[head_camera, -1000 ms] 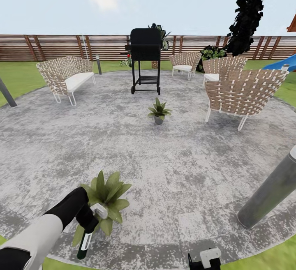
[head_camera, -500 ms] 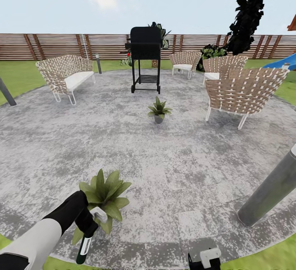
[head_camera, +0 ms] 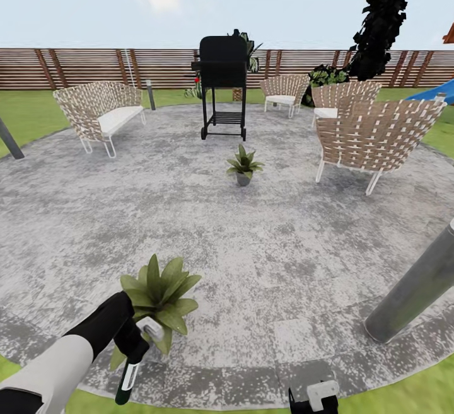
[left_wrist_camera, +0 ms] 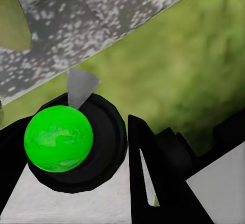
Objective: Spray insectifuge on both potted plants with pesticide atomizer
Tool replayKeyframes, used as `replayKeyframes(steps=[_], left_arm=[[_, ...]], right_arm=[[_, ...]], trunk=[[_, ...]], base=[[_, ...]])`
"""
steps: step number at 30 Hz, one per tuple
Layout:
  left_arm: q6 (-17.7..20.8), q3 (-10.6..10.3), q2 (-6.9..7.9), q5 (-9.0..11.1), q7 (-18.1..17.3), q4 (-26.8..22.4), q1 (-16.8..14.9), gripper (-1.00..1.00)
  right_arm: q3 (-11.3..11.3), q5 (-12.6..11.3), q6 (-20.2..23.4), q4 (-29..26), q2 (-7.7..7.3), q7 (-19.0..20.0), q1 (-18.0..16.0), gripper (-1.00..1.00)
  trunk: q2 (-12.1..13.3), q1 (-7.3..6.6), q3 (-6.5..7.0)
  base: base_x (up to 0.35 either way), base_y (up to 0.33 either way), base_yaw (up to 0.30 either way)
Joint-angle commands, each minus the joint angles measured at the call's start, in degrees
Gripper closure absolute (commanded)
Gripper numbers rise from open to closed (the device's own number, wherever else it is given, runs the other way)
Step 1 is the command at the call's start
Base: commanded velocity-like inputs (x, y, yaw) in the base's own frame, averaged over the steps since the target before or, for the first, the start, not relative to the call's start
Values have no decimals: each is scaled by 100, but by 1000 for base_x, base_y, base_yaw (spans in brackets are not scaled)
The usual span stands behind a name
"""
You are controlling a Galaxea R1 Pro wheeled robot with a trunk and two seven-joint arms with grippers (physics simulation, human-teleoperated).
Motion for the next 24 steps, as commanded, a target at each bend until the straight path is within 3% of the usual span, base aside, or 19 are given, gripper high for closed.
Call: replayKeyframes(steps=[1,3,7,11,12,15,24], left_arm=[[24,-15,11,-41,-44,-10,-1,100],[24,-15,22,-42,6,-2,3,100],[18,-7,47,-17,708,78,59,100],[0,6,38,12,847,91,216,100],[586,-3,-195,35,-69,139,-342,100],[600,-30,-191,29,-76,139,-350,100],[600,-593,-179,35,-82,220,-268,100]], right_arm=[[32,43,-1,6,1,-60,-4,-100],[32,43,-1,6,2,-60,-4,-100],[32,43,-1,6,1,-60,-4,-100],[32,43,-1,6,2,-60,-4,-100],[32,43,-1,6,2,-60,-4,-100],[32,43,-1,6,2,-60,-4,-100],[33,45,-1,6,2,-60,-4,-100]], trunk=[[-2,-1,-5],[-2,-1,-5],[-2,-1,-5],[-2,-1,-5],[-2,-1,-5],[-2,-1,-5],[-2,-1,-5]], base=[[0,0,0],[0,0,0],[0,0,0],[0,0,0],[0,0,0],[0,0,0],[0,0,0]])
